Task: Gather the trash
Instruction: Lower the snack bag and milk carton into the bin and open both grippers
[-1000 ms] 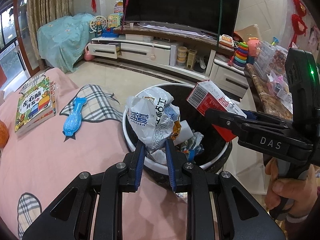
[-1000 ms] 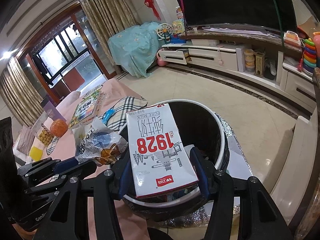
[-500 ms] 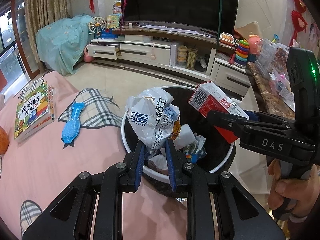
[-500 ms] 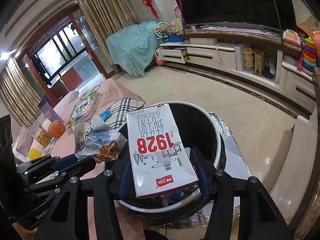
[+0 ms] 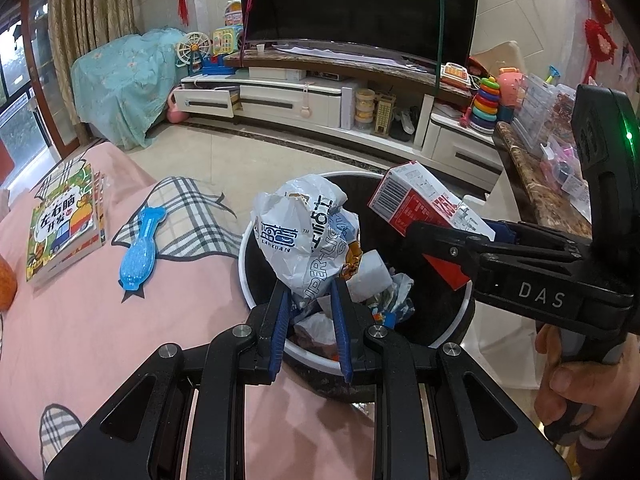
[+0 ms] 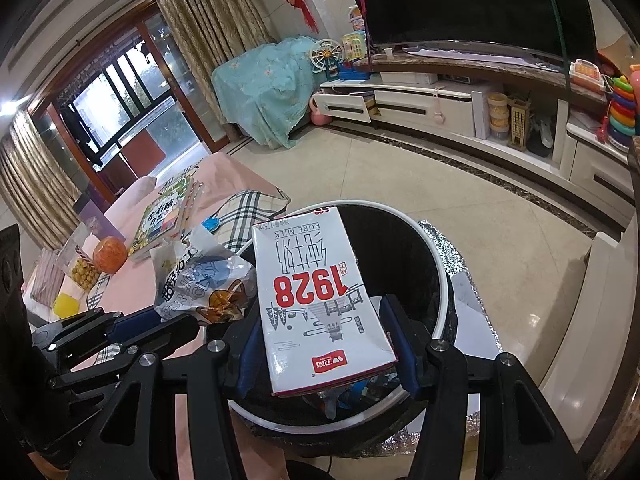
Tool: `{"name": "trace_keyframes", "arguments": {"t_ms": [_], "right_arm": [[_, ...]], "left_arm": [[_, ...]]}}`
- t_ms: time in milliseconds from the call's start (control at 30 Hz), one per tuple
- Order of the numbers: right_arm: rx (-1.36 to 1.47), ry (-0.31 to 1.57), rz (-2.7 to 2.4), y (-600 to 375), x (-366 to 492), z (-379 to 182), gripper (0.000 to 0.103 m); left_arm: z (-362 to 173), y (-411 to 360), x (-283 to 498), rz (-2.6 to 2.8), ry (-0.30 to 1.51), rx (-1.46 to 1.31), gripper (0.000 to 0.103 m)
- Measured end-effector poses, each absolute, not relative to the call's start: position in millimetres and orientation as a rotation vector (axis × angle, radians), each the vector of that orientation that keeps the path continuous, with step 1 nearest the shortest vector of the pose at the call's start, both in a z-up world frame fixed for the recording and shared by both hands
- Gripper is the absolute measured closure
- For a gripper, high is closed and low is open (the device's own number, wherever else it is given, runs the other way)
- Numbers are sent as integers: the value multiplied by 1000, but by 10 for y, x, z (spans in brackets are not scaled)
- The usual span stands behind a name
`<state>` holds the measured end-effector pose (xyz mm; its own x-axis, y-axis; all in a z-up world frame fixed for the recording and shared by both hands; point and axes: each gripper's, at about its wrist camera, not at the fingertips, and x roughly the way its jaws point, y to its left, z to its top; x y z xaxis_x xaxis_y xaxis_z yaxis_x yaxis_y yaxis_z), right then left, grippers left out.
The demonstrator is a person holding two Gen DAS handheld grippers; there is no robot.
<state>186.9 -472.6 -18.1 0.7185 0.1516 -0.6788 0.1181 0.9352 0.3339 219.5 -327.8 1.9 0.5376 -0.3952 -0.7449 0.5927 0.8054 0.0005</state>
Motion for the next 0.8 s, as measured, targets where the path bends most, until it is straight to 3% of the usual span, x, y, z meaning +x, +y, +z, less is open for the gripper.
{"name": "trace_keyframes", "arguments": {"t_ms": [800], "right_arm": [[384,807,10,-4806,1987,-241,47]], "left_arm": [[-52,-3353,2287,-585,831,276,83]]}}
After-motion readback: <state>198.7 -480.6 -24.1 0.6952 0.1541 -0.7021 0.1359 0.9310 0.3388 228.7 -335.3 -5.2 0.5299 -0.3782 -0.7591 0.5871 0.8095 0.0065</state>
